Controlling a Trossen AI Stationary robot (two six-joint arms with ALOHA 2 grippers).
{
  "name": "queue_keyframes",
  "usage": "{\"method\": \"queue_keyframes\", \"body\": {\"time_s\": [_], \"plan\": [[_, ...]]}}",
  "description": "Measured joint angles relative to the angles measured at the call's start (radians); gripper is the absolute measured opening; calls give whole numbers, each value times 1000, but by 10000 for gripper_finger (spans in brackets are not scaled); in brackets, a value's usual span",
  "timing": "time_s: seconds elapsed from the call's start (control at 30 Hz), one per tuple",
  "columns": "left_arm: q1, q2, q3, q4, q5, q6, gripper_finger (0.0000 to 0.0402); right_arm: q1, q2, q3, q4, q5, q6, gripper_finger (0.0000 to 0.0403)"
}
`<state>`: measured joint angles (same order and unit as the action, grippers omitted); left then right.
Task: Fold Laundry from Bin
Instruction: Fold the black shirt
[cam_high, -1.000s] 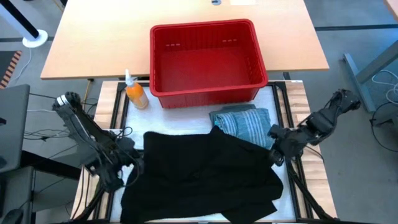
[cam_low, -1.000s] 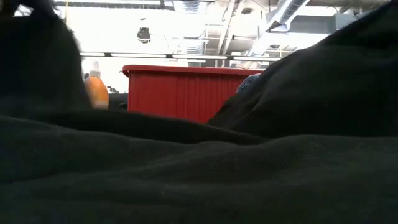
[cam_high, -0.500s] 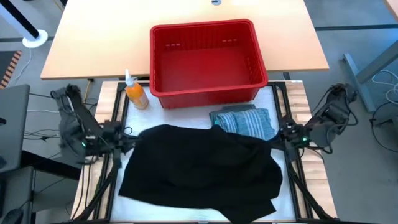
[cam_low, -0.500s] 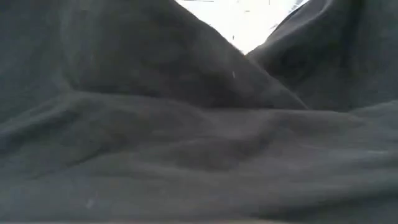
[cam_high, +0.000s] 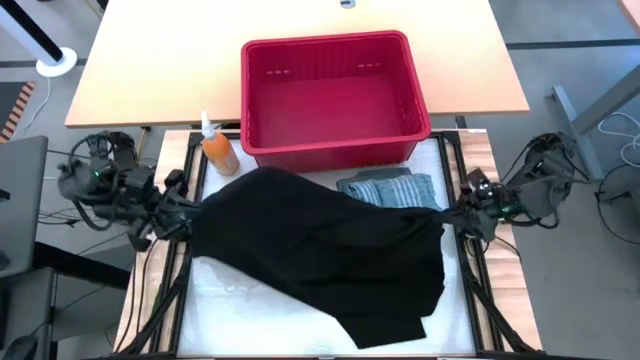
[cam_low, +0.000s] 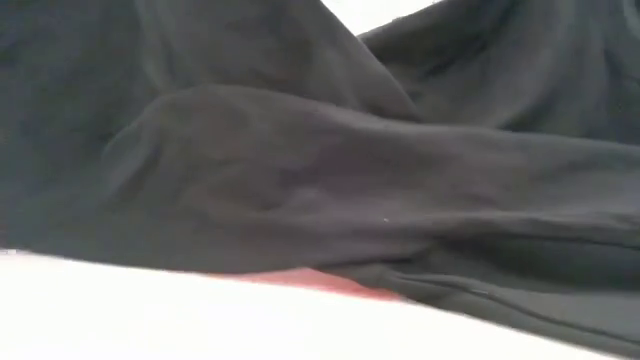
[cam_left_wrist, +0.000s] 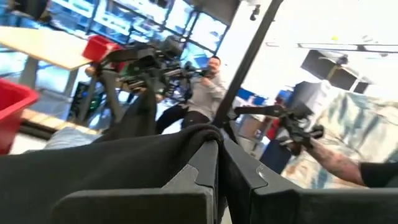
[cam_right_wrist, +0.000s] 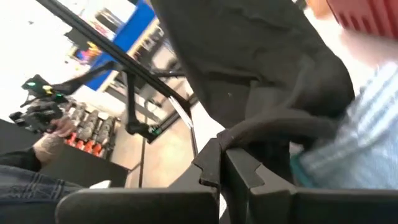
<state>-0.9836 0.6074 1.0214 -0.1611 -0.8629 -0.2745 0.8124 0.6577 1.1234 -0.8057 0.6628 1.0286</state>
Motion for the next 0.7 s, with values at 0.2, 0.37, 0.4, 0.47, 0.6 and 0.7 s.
{"method": "queue_keyframes", "body": {"time_s": [0.2,0.37,0.4,0.47,0.6,0.7], "plan": [[0,-13,0,2,77,33,0,0,-50,0,-4,40,-32,27],[0,-20,0,1,153,54,0,0,-107,0,-2,49,-88,27],[0,-26,0,-2,159,55,0,0,-121,0,-2,61,-95,27],[0,-44,0,-9,160,69,0,0,-147,0,0,91,-114,27],[0,-88,0,-9,159,111,0,-2,-200,0,-3,128,-171,27],[0,-122,0,-25,159,139,0,-2,-244,0,-5,162,-199,27]]}}
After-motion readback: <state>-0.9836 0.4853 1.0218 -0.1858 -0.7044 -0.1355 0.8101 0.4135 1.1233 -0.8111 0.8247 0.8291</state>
